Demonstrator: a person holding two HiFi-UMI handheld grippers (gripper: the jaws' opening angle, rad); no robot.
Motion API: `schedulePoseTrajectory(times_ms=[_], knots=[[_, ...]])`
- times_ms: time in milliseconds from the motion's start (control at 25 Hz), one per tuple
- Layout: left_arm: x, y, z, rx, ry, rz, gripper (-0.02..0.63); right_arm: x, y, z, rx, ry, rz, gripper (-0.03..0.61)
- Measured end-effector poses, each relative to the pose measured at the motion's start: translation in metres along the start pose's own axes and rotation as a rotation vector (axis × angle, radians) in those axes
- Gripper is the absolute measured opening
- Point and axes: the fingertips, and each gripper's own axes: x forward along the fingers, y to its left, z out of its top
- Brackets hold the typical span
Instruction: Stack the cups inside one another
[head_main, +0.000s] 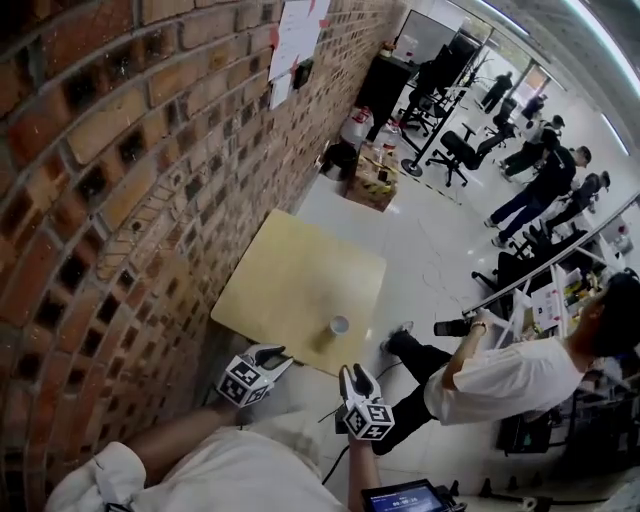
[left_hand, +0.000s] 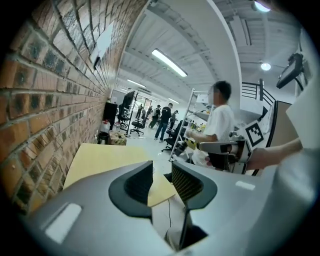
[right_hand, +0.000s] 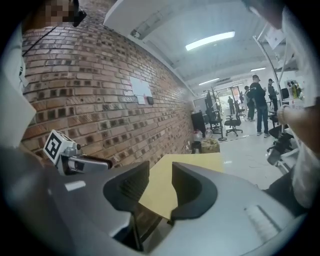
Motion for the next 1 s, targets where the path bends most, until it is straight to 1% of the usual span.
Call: schedulePoseTrajectory(times_ms=[80, 160, 280, 480, 680, 840, 1000], knots=[[-0.006, -0.016, -0.007, 0.035, 0.018, -0.016, 0.138, -0.004, 0.003, -0.002, 0.014, -0.002, 0.011, 0.134], [-0.011, -0.02, -0.013, 0.053, 0.029, -0.017, 0.138, -0.003, 0.005, -0.003, 0.017, -0.005, 0.023, 0.133], [-0.017, -0.022, -0.02, 0.048, 0.037, 0.007, 0.138, -0.007, 0.006, -0.001, 0.019, -0.02, 0.037, 0.133], [-0.015, -0.04, -0.023, 0.038, 0.037, 0.048, 0.137, -0.043, -0.004, 0.008, 0.037, -0.05, 0.052, 0.135], [-0.008, -0.089, -0.023, 0.024, 0.023, 0.056, 0.133, -0.096, -0.026, 0.011, 0.031, -0.071, 0.031, 0.134], [-0.007, -0.133, -0.031, 0.046, 0.037, 0.059, 0.132, -0.145, -0.043, 0.005, 0.069, -0.105, 0.014, 0.133], [-0.012, -0.18, -0.041, 0.069, 0.044, 0.065, 0.132, -0.193, -0.059, -0.007, 0.061, -0.107, -0.001, 0.134]])
